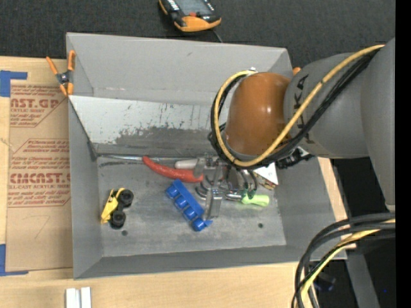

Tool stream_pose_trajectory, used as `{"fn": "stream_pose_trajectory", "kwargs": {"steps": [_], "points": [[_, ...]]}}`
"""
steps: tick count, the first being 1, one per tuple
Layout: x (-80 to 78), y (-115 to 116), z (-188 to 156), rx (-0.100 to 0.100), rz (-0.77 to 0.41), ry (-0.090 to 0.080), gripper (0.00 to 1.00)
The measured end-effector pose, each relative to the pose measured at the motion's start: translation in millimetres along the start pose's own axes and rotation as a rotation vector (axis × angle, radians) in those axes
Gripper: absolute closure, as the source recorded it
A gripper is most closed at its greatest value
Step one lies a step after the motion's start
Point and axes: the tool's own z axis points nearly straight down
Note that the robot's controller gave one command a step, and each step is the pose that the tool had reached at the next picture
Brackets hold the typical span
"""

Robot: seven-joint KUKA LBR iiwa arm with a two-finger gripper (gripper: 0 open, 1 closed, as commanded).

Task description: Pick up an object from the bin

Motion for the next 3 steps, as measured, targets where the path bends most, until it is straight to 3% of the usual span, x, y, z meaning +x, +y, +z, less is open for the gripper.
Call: {"fn": "stream_pose_trajectory", "kwargs": {"steps": [1, 2, 3], "points": [[19.7, 4.0, 74.9, 0.000, 0.211, 0.007, 0.00], [22.8, 11.2, 73.5, -0.002, 0.218, -0.002, 0.00], [20.0, 6.3, 73.8, -0.001, 0.211, 0.003, 0.00]]}}
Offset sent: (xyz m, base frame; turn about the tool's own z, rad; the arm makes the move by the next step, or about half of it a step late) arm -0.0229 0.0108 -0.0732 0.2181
